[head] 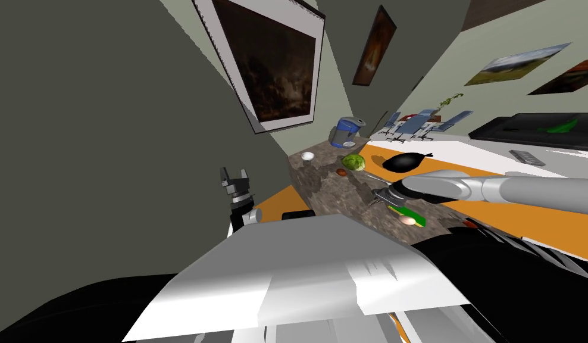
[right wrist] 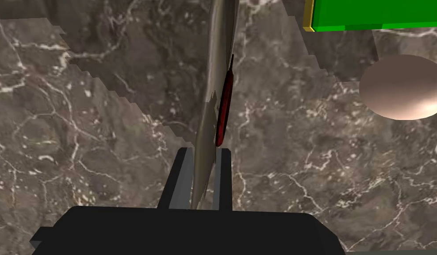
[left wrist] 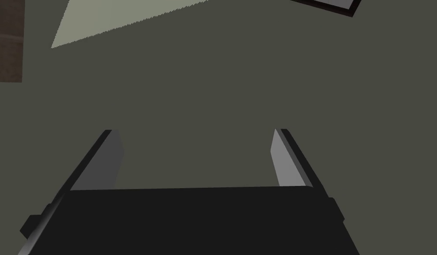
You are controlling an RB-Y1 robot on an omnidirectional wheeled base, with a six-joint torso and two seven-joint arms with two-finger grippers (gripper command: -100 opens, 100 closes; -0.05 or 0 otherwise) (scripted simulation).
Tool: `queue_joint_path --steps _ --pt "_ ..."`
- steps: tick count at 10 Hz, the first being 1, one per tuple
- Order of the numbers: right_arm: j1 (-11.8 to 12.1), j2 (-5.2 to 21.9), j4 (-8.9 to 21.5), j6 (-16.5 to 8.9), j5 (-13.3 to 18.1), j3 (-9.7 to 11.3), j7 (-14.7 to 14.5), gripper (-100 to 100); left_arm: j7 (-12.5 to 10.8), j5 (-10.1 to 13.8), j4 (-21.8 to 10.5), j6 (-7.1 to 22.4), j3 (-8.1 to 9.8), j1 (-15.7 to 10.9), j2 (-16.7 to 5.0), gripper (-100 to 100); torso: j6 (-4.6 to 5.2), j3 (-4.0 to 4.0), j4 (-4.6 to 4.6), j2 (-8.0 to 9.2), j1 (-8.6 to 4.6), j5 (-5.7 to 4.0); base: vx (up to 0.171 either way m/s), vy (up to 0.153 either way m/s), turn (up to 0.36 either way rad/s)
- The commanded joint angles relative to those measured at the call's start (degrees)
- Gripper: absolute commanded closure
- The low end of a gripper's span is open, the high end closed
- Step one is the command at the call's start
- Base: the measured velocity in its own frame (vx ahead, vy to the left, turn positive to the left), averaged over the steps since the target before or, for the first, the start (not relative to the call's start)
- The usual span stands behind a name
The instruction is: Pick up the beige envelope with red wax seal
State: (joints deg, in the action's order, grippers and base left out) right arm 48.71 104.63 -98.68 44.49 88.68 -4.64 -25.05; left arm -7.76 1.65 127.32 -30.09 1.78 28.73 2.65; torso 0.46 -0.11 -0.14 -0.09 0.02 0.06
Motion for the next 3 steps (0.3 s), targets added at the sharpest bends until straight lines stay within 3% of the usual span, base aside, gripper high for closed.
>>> queue_joint_path --steps 1,2,3 --pt "-0.40 1.31 -0.35 1.61 -1.07 -1.35 0.17 100 0.00 0.00 0.00 0.00 0.00 0.00 0.00 0 0.00 0.00 0.00 0.00 0.00 0.00 -0.037 -0.004 -0.104" --pt "-0.22 0.75 -0.36 0.73 -0.40 -0.53 0.38 100 0.00 0.00 0.00 0.00 0.00 0.00 0.00 0 -0.01 0.04 0.03 0.06 -0.01 -0.01 -0.018 -0.002 -0.024" --pt "-0.24 0.83 -0.38 0.91 -0.45 -0.54 0.48 0 0.00 0.00 0.00 0.00 0.00 0.00 0.00 0 -0.05 0.03 0.03 0.03 -0.03 -0.04 0.000 0.000 0.000"
